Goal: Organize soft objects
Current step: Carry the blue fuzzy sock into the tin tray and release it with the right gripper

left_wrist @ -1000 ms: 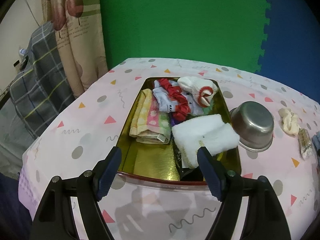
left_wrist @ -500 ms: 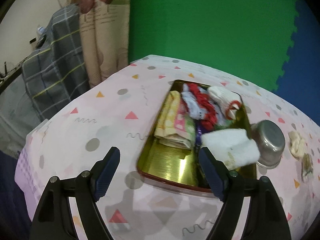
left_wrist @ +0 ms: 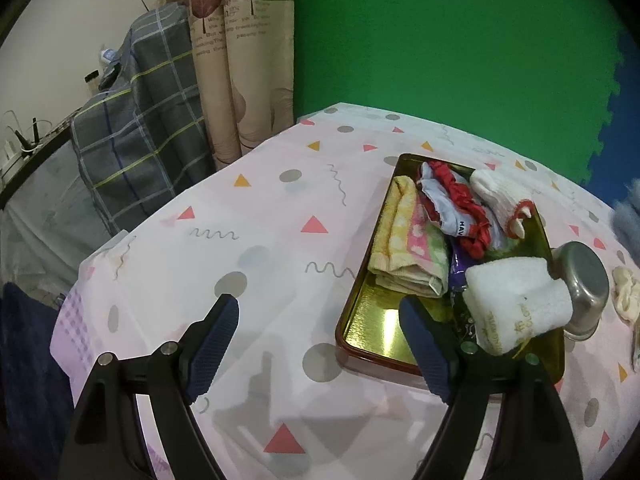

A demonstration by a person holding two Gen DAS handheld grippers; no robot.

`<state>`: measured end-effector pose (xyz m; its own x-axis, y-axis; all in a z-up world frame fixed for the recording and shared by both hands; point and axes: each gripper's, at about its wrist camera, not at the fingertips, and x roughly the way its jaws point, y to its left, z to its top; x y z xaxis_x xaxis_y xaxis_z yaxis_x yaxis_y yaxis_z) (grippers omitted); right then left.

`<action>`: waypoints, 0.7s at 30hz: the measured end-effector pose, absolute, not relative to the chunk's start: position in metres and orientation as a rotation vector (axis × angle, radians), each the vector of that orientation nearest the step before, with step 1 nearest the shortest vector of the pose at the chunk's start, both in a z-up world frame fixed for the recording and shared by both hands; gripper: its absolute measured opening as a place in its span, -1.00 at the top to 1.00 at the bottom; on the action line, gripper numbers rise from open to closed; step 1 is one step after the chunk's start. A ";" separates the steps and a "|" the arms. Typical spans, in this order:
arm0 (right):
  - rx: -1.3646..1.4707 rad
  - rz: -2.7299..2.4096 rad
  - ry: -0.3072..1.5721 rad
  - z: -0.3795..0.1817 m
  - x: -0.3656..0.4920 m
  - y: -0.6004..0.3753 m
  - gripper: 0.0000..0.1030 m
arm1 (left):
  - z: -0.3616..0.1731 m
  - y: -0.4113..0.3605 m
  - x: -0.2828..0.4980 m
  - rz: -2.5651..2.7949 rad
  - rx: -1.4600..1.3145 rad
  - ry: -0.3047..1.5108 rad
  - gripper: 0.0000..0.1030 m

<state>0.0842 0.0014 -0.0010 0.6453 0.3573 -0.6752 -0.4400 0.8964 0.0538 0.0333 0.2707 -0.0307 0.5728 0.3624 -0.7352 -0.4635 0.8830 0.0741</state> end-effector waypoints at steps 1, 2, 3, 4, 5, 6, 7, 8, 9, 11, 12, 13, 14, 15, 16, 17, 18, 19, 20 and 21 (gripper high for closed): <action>-0.129 0.472 0.740 -0.001 0.086 0.012 0.52 | -0.032 0.271 0.034 0.485 -0.128 0.835 -0.55; -0.143 0.490 0.741 -0.003 0.089 0.024 0.52 | -0.033 0.270 0.035 0.485 -0.123 0.838 -0.55; -0.151 0.498 0.744 -0.003 0.088 0.032 0.52 | -0.034 0.271 0.035 0.483 -0.121 0.840 -0.55; -0.161 0.510 0.754 -0.006 0.091 0.042 0.52 | -0.035 0.271 0.036 0.480 -0.124 0.843 -0.55; -0.167 0.520 0.761 -0.007 0.092 0.049 0.52 | -0.035 0.272 0.036 0.479 -0.129 0.845 -0.55; -0.182 0.527 0.768 -0.010 0.094 0.059 0.52 | -0.036 0.274 0.036 0.478 -0.139 0.848 -0.55; -0.190 0.530 0.771 -0.011 0.094 0.063 0.52 | -0.036 0.275 0.036 0.477 -0.145 0.847 -0.55; -0.193 0.536 0.777 -0.013 0.097 0.068 0.52 | -0.036 0.276 0.036 0.479 -0.150 0.847 -0.55; -0.193 0.547 0.783 -0.014 0.099 0.075 0.52 | -0.036 0.277 0.037 0.481 -0.153 0.847 -0.55; -0.198 0.558 0.788 -0.017 0.102 0.084 0.51 | -0.037 0.278 0.037 0.488 -0.156 0.848 -0.55; -0.199 0.563 0.789 -0.018 0.104 0.088 0.51 | -0.037 0.279 0.037 0.491 -0.160 0.848 -0.55; -0.202 0.574 0.792 -0.019 0.105 0.096 0.51 | -0.037 0.280 0.037 0.494 -0.166 0.847 -0.55; -0.203 0.578 0.792 -0.020 0.106 0.099 0.51 | -0.036 0.281 0.036 0.497 -0.170 0.845 -0.55; -0.207 0.586 0.792 -0.022 0.107 0.105 0.51 | -0.036 0.282 0.036 0.500 -0.172 0.843 -0.55; -0.214 0.595 0.792 -0.023 0.109 0.111 0.51 | -0.036 0.282 0.036 0.501 -0.174 0.840 -0.55; -0.220 0.596 0.792 -0.025 0.111 0.116 0.51 | -0.036 0.282 0.036 0.499 -0.174 0.838 -0.55; -0.223 0.598 0.794 -0.027 0.113 0.121 0.51 | -0.035 0.281 0.036 0.497 -0.173 0.836 -0.55; -0.226 0.603 0.798 -0.030 0.115 0.126 0.51 | -0.035 0.280 0.036 0.494 -0.169 0.836 -0.55; -0.229 0.602 0.800 -0.031 0.117 0.129 0.47 | -0.035 0.279 0.036 0.489 -0.164 0.833 -0.55; -0.240 0.603 0.799 -0.034 0.118 0.132 0.47 | -0.034 0.277 0.036 0.485 -0.158 0.827 -0.55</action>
<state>0.1178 0.1324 -0.0337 0.5417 0.4140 -0.7316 -0.5892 0.8077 0.0208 0.0360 0.2775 -0.0342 0.5751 0.3521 -0.7385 -0.4727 0.8797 0.0513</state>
